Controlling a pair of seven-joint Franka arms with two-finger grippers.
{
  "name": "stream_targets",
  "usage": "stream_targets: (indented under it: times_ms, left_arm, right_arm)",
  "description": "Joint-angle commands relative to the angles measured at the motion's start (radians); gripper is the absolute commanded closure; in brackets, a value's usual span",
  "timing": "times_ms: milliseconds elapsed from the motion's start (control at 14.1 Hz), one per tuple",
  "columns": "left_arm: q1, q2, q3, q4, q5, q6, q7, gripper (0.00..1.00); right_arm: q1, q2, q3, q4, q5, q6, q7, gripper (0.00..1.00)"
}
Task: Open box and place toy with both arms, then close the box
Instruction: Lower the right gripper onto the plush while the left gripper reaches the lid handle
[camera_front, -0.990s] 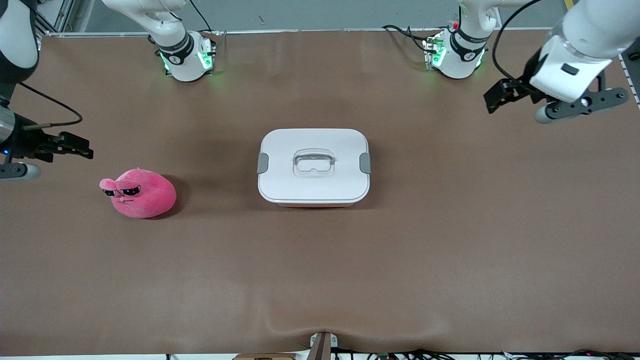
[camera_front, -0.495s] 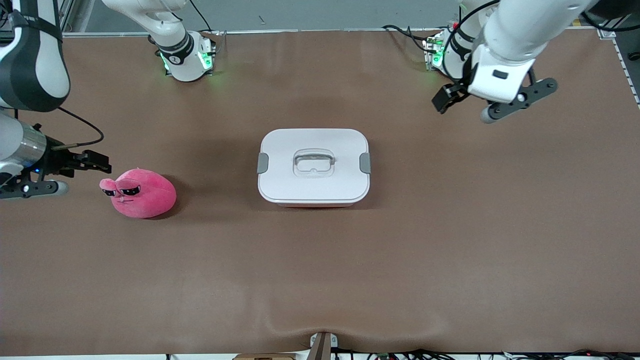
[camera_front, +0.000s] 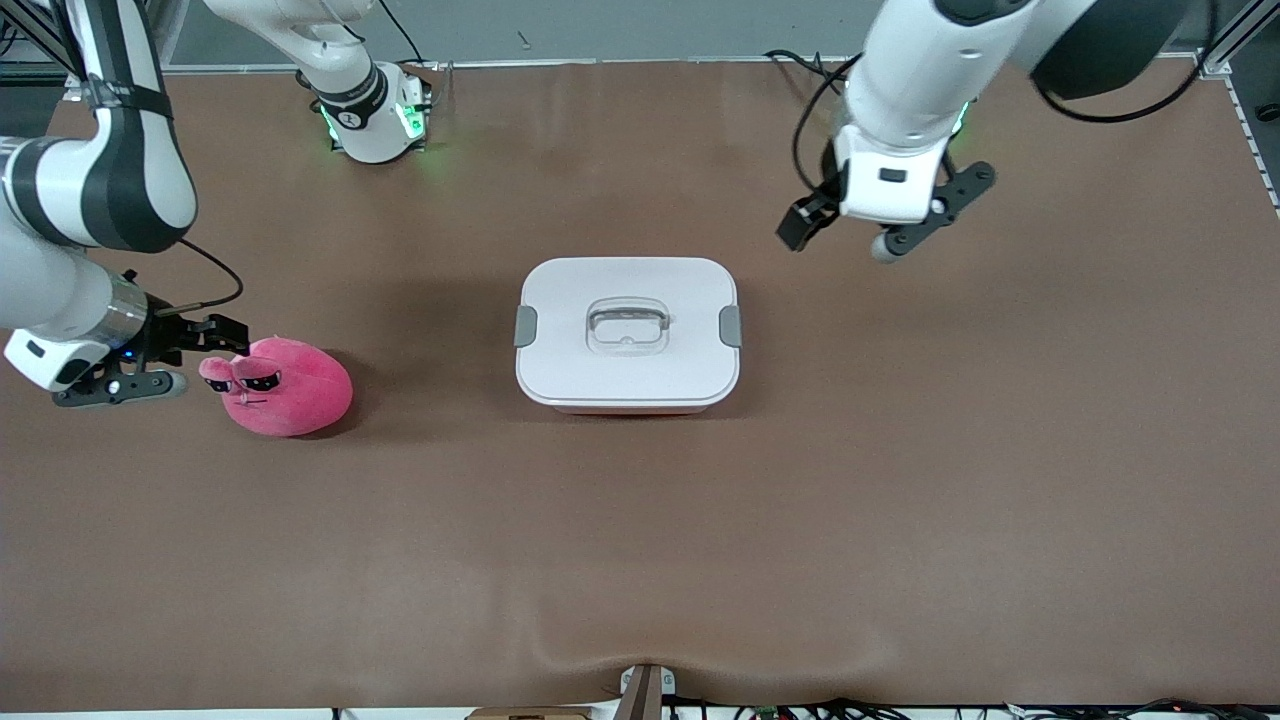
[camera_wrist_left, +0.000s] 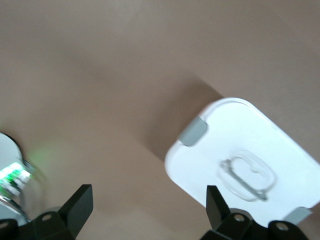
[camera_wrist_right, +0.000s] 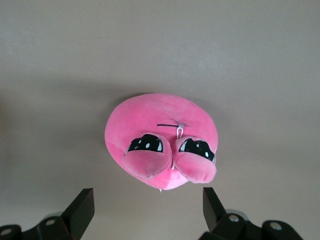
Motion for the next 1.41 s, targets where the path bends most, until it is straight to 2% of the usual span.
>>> stream_targets:
  times_ms: [0,141,354,566,707,920,1061,1344]
  left_arm:
    - [-0.065,0.044,-0.003,0.018,0.037,0.047,-0.196,0.0]
    - [-0.121,0.085,-0.003,0.02,0.087,0.07,-0.349,0.0]
    - [-0.194,0.154,-0.003,0.026,0.195,0.125,-0.59,0.0]
    - [-0.267,0.211,0.001,0.026,0.274,0.212,-0.753,0.01]
    - [-0.267,0.228,0.003,0.026,0.324,0.255,-0.813,0.04]
    - [-0.272,0.257,0.003,0.024,0.331,0.312,-0.862,0.07]
    - [-0.286,0.269,0.003,0.023,0.349,0.324,-0.937,0.09]
    - [-0.289,0.294,0.001,0.018,0.351,0.332,-1.098,0.09]
  right_arm:
    - [-0.01,-0.02,0.005,-0.053,-0.017,0.044,-0.015,0.07]
    - [-0.012,-0.005,0.005,-0.055,-0.015,0.061,-0.015,0.11]
    - [-0.019,0.031,0.005,-0.053,-0.014,0.081,-0.012,0.11]
    - [-0.022,0.055,0.005,-0.053,-0.012,0.101,-0.012,0.14]
    - [-0.022,0.065,0.005,-0.055,-0.012,0.104,-0.012,0.19]
    - [-0.018,0.065,0.005,-0.055,-0.012,0.097,-0.01,0.21]
    - [-0.016,0.066,0.005,-0.056,-0.012,0.097,-0.009,0.28]
    - [-0.009,0.065,0.005,-0.056,-0.012,0.089,-0.007,0.29]
